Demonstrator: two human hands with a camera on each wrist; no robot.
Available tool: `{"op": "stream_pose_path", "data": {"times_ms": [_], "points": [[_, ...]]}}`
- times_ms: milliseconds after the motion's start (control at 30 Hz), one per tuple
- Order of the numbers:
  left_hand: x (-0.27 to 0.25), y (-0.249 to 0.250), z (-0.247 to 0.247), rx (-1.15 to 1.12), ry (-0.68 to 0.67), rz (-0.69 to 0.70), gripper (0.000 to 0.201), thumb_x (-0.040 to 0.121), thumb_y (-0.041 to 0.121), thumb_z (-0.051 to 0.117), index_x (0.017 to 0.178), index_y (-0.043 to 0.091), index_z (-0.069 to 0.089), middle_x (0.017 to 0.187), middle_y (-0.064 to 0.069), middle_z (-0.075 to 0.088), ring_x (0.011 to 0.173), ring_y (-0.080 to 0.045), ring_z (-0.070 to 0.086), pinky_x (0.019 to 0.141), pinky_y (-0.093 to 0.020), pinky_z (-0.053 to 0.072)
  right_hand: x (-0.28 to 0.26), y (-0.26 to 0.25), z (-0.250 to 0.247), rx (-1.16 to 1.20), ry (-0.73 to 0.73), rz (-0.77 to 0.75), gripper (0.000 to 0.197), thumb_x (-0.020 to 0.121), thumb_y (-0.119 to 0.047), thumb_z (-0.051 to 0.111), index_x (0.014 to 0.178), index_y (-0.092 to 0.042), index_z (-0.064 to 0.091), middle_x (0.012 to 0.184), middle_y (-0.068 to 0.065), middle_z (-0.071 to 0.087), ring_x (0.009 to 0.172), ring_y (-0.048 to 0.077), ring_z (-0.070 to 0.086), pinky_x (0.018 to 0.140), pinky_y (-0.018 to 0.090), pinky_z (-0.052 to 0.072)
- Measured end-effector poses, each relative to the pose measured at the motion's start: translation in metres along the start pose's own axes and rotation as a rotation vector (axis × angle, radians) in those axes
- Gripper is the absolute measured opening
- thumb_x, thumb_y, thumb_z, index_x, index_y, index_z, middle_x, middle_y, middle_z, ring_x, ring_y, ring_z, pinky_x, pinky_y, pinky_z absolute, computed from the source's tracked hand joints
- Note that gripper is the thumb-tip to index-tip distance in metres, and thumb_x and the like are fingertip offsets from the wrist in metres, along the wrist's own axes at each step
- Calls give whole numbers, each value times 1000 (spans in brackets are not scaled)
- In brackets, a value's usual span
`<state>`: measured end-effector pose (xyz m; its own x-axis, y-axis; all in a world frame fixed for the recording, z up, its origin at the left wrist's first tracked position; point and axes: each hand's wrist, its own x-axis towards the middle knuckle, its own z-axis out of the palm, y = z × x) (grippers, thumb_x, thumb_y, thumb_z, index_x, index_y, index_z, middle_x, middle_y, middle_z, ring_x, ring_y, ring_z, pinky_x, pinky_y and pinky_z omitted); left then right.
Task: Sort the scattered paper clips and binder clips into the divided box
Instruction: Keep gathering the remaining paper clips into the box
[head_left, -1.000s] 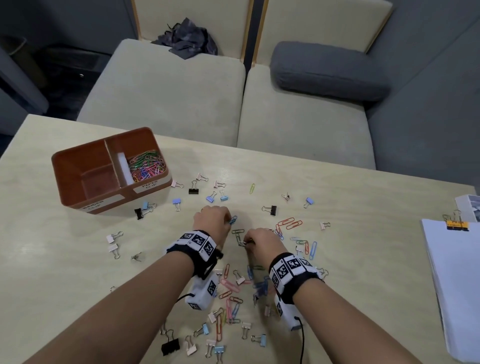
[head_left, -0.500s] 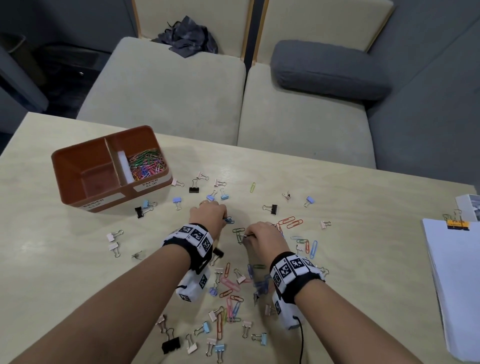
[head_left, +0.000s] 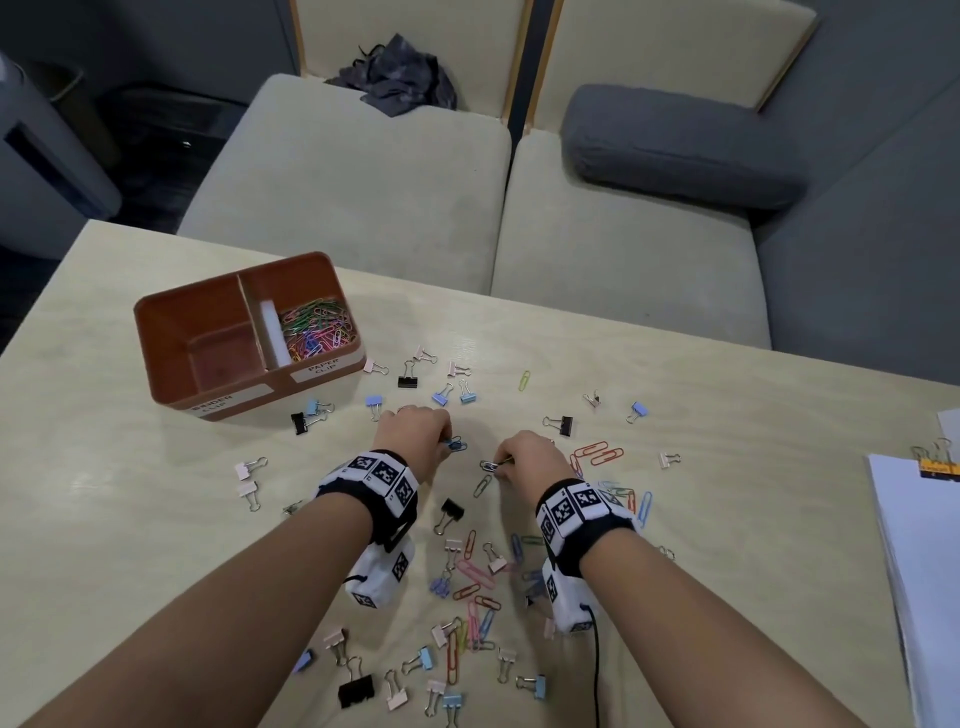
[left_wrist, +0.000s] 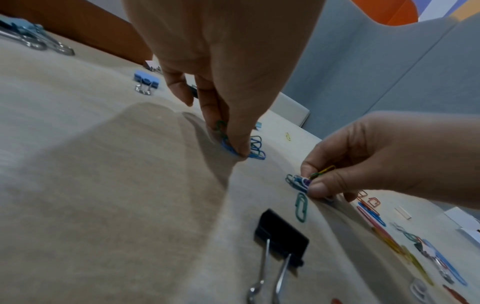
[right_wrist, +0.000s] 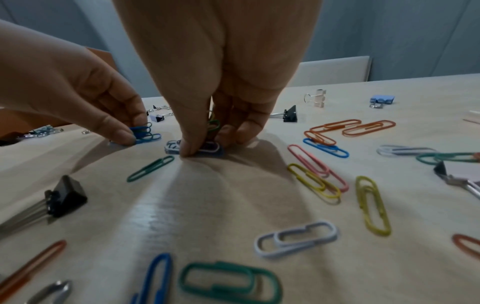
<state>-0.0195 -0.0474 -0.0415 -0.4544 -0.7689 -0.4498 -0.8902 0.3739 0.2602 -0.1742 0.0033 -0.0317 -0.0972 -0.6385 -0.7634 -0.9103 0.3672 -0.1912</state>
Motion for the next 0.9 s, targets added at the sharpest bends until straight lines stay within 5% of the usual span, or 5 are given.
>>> {"op": "stream_pose_path", "data": {"times_ms": [200,367,667,900], "points": [[-4,-3,-1,-81,-24,-1,16,90,29,54,103,23,61,106,2,65,103,-21,55,92,-37,37,3,-2,7,-64,-25,2,28,95,-17,50,118,-13,64,122,11,61,93,27,56,86,31,44],[-15,-4,0,-241,-15,-13,17,85,31,63,99,21,63,101,1,68,99,-21,59,92,-38,45,-13,5,19,50,218,-54,21,92,-16,51,106,-13,67,108,8,67,101,27,61,88,31,48],[-29,29,19,-216,-47,55,24,88,33,59,109,23,59,108,3,67,105,-21,58,97,-38,40,-23,19,27,68,329,-68,23,93,-15,49,105,-11,67,106,11,66,102,30,59,85,33,46],[-26,49,35,-192,-46,-85,18,90,30,56,105,22,60,106,1,65,102,-23,58,91,-36,41,-39,48,27,163,415,-99,17,93,-15,50,99,-11,65,100,8,63,95,25,57,81,32,46]]}}
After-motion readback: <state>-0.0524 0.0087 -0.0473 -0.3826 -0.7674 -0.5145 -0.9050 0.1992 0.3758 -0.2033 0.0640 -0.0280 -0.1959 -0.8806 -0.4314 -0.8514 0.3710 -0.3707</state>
